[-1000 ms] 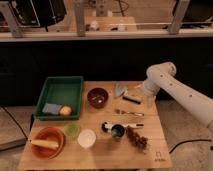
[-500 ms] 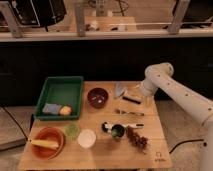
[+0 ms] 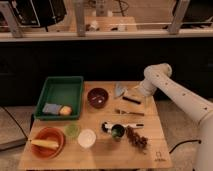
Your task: Place eraser in paper cup
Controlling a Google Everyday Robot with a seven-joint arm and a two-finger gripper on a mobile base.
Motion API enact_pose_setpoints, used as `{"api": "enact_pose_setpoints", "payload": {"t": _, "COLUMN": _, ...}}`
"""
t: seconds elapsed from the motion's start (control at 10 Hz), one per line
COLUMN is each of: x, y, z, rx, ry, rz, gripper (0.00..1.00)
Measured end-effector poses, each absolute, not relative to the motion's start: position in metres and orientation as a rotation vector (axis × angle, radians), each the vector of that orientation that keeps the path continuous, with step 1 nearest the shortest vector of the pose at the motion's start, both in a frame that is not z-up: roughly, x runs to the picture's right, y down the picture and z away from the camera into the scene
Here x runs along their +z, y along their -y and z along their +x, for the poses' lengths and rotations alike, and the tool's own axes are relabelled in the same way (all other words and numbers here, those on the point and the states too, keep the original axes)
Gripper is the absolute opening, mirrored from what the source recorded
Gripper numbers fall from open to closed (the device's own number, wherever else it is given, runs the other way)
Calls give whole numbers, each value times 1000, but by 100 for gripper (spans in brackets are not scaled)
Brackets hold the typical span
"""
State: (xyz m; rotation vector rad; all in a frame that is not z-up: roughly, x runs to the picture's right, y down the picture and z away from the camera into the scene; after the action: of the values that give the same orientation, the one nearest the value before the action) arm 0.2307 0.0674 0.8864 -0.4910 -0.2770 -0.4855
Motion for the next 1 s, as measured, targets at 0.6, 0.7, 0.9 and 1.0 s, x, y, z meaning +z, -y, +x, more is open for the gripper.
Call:
{"api": "enact_pose_setpoints", "payload": {"t": 0.6, "x": 914, "y": -40, "z": 233, "rx": -125, "ry": 37, "rz": -527, "gripper": 80}}
{"api": "enact_pose_setpoints", "payload": {"t": 0.7, "x": 916, "y": -37, "z": 231, "rx": -59, "ry": 7, "rz": -523, "gripper": 80}}
{"api": "enact_pose_setpoints", "payload": {"t": 0.9, "x": 922, "y": -36, "z": 231, "rx": 52, "ry": -14, "rz": -503, "gripper": 80}}
{"api": "enact_pose_setpoints", "payload": {"t": 1.0, "x": 924, "y": -38, "z": 230, "rx": 86, "ry": -8, "rz": -495, "gripper": 80}}
